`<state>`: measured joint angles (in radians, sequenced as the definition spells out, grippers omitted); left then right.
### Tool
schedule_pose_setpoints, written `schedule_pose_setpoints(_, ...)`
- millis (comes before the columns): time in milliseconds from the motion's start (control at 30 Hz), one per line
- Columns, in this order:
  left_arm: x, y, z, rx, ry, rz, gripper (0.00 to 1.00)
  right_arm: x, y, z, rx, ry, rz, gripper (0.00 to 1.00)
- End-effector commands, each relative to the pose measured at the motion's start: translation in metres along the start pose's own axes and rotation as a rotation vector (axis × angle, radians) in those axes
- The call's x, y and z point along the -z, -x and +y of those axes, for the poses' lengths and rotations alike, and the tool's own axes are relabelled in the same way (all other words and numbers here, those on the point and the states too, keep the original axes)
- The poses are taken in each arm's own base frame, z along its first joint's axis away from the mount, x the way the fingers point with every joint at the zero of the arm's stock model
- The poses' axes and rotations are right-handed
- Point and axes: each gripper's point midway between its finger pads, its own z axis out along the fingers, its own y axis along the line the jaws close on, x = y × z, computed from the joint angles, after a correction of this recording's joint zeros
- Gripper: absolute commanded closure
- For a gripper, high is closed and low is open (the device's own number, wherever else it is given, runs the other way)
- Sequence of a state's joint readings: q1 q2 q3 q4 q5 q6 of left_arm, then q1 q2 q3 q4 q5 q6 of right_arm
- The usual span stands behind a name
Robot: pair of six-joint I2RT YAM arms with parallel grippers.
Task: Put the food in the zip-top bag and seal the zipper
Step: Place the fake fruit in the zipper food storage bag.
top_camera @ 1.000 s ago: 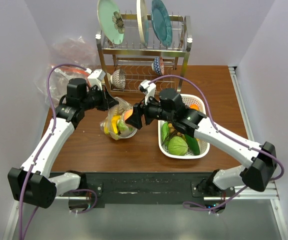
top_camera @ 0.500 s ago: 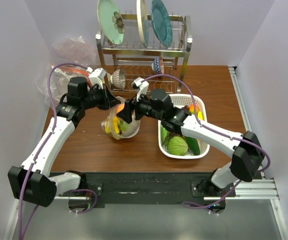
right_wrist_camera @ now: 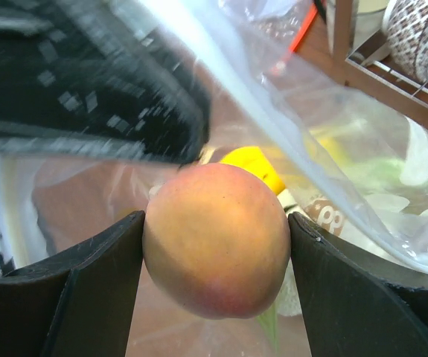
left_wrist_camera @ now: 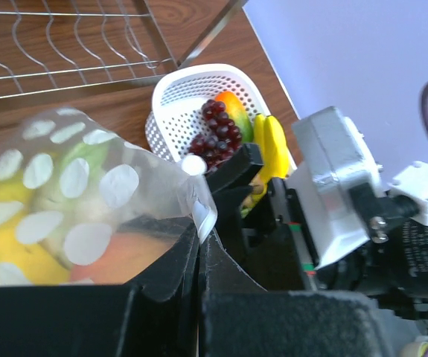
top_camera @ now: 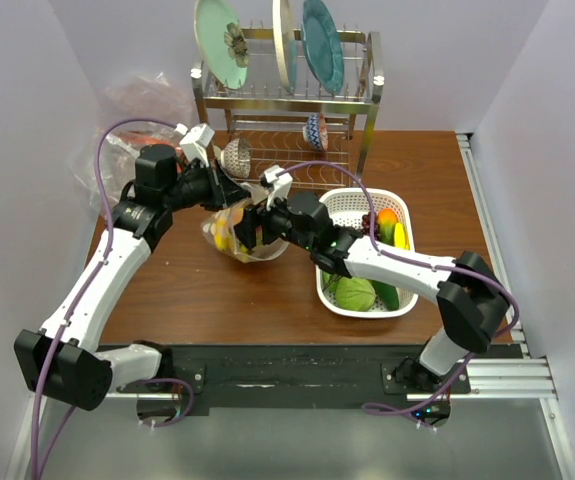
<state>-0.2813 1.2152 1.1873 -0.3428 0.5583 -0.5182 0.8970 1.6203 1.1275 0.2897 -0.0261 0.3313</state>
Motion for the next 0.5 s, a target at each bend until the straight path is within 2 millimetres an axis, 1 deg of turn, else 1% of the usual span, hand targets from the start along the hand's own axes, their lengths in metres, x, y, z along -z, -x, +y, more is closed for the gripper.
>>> schedule_pose_setpoints(0,0.009,0.031,-0.058,-0.022,-0.191,-0.08,1.0,-0.008,0.015,-0.007,-0.036,-0.04,-0.118,0.35)
schedule_pose_setpoints(33,0.009,0.033,-0.06,-0.023,-0.201,-0.087,1.0,-0.009,0.015,-0.007,-0.044,-0.038,-0.126,0.33)
schedule_pose_setpoints(67,0.009,0.032,-0.061,-0.015,-0.207,-0.086,1.0,-0.01,0.016,-0.006,-0.048,-0.036,-0.127,0.28)
schedule_pose_setpoints(100,0.009,0.032,-0.062,-0.016,-0.209,-0.089,1.0,-0.009,0.017,-0.005,-0.05,-0.034,-0.128,0.17)
schedule_pose_setpoints(133,0.009,0.032,-0.061,-0.016,-0.208,-0.087,1.0,-0.006,0.019,-0.004,-0.056,-0.034,-0.131,0.13)
schedule_pose_setpoints(200,0.006,0.03,-0.055,-0.016,-0.18,-0.082,1.0,-0.001,0.023,-0.003,-0.053,-0.037,-0.137,0.1)
schedule_pose_setpoints(267,0.001,0.028,-0.046,-0.008,-0.152,-0.071,1.0,0.01,0.031,-0.002,-0.037,-0.043,-0.141,0.09)
schedule_pose_setpoints(333,-0.002,0.026,-0.039,0.004,-0.126,-0.063,1.0,0.019,0.031,-0.003,-0.02,-0.055,-0.115,0.09)
schedule_pose_setpoints(400,-0.007,0.024,-0.03,0.008,-0.096,-0.061,1.0,0.031,0.039,-0.002,-0.014,-0.063,-0.112,0.12)
schedule_pose_setpoints(433,-0.008,0.023,-0.027,0.007,-0.087,-0.058,1.0,0.036,0.034,-0.004,-0.01,-0.079,-0.076,0.12)
schedule_pose_setpoints(467,-0.011,0.022,-0.022,0.007,-0.073,-0.056,1.0,0.046,0.04,-0.003,-0.005,-0.083,-0.078,0.13)
